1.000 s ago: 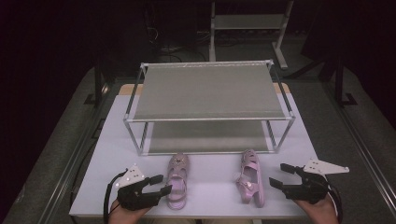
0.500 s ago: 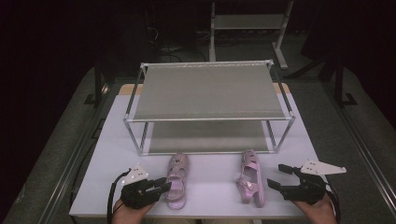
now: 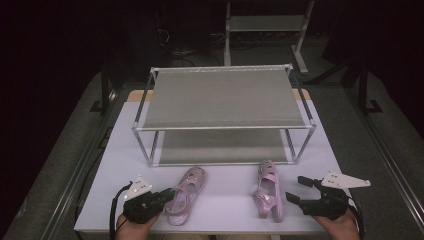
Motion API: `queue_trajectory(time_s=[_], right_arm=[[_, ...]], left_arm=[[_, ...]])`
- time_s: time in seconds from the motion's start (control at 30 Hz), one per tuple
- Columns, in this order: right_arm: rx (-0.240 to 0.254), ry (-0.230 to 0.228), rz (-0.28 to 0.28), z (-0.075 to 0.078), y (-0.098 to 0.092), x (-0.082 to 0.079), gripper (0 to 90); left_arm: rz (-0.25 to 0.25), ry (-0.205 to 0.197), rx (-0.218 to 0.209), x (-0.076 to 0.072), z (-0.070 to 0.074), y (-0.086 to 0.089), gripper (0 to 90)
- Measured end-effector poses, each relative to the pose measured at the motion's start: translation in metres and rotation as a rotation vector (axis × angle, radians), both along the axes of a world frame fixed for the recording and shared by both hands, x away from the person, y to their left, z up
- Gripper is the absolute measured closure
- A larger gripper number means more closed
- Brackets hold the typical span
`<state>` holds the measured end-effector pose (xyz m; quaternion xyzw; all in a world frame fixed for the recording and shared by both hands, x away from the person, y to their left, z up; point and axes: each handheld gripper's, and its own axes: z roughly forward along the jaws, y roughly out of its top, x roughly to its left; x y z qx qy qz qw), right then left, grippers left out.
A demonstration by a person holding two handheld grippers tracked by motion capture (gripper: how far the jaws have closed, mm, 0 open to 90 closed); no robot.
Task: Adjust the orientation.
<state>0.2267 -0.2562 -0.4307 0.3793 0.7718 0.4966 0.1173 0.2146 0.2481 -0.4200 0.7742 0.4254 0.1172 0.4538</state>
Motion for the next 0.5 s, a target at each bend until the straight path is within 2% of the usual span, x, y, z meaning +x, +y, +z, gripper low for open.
queue_trajectory(time_s=[0.03, 0.2, 0.23, 0.27, 0.33, 0.5], right_arm=[[0.002, -0.001, -0.002, 0.000, -0.001, 0.000, 22.9], [0.007, -0.001, -0.006, 0.000, -0.002, -0.001, 22.9], [0.008, -0.002, -0.008, 0.000, -0.002, -0.001, 22.9], [0.008, -0.002, -0.008, 0.000, -0.002, -0.001, 22.9], [0.012, -0.003, -0.012, 0.000, -0.003, -0.001, 23.0], [0.013, -0.006, -0.020, 0.001, -0.004, -0.001, 23.0]], left_arm=[[0.004, 0.001, -0.013, 0.000, 0.001, 0.001, 83.5], [0.021, -0.021, -0.023, -0.002, 0.004, 0.003, 83.7], [0.031, -0.024, -0.046, -0.003, 0.005, 0.004, 83.7], [0.031, -0.024, -0.046, -0.003, 0.005, 0.004, 83.7], [0.033, -0.038, -0.045, -0.004, 0.009, 0.002, 83.7], [0.049, -0.073, -0.076, -0.005, 0.015, -0.006, 83.7]])
